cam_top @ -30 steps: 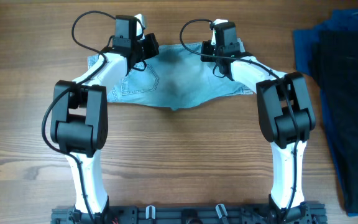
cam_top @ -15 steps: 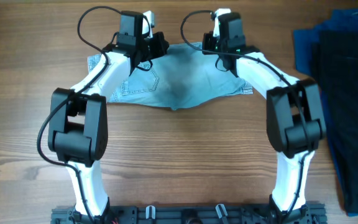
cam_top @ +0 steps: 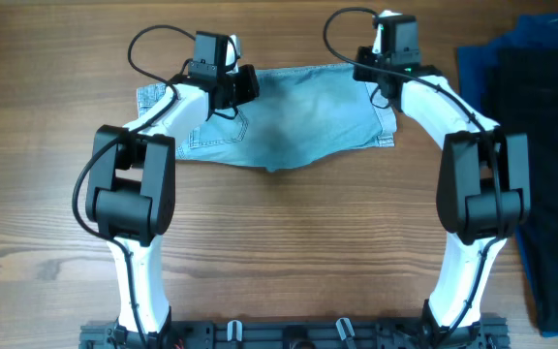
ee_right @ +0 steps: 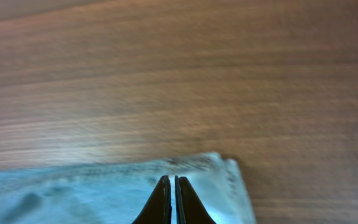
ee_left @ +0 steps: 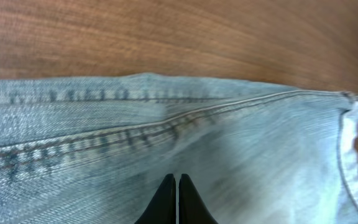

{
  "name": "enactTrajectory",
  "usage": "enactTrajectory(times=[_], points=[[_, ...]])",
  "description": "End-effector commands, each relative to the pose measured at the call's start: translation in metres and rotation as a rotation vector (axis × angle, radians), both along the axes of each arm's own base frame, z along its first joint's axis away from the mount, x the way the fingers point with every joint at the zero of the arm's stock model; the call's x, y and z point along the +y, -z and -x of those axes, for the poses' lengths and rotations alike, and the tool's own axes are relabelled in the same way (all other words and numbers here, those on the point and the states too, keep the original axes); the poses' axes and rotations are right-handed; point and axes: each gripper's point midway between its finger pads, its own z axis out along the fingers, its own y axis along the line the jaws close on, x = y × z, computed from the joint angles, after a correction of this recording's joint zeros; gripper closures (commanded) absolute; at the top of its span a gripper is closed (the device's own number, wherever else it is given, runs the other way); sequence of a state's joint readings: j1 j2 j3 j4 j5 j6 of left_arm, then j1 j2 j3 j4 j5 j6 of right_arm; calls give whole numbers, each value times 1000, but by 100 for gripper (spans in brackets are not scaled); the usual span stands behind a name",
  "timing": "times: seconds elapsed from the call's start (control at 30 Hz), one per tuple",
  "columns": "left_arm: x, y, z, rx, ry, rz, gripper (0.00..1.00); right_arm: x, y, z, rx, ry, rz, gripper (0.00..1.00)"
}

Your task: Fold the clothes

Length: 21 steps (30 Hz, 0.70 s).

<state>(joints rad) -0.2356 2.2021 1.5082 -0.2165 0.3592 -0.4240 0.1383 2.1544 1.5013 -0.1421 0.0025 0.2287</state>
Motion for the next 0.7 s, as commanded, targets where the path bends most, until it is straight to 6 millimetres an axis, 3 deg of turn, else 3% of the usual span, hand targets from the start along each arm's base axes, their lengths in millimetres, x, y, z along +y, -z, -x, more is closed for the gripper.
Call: enactTrajectory(times=[0.0, 0.23, 0.33, 0.37, 0.4, 0.47, 0.67], points=[[12, 23, -5, 3, -53, -82, 96, -7, 9, 5, 20, -5, 6, 96], [14, 28, -15, -34, -69, -86, 96, 4, 4, -2, -18, -47, -36, 96], [7, 18, -22, -75, -56, -51, 96, 3, 22, -1, 9, -46, -34, 96], [7, 16, -24, -86, -61, -45, 96, 3, 33, 0, 23, -46, -32, 96], [10, 15, -28, -103, -77, -59, 96, 3, 56, 2, 57, -46, -29, 96], [15, 16, -31, -110, -99, -85, 96, 3, 71, 4, 79, -45, -26, 96], [32, 17, -39, -145, -153, -166, 96, 3, 83, 7, 102, -45, -25, 96]])
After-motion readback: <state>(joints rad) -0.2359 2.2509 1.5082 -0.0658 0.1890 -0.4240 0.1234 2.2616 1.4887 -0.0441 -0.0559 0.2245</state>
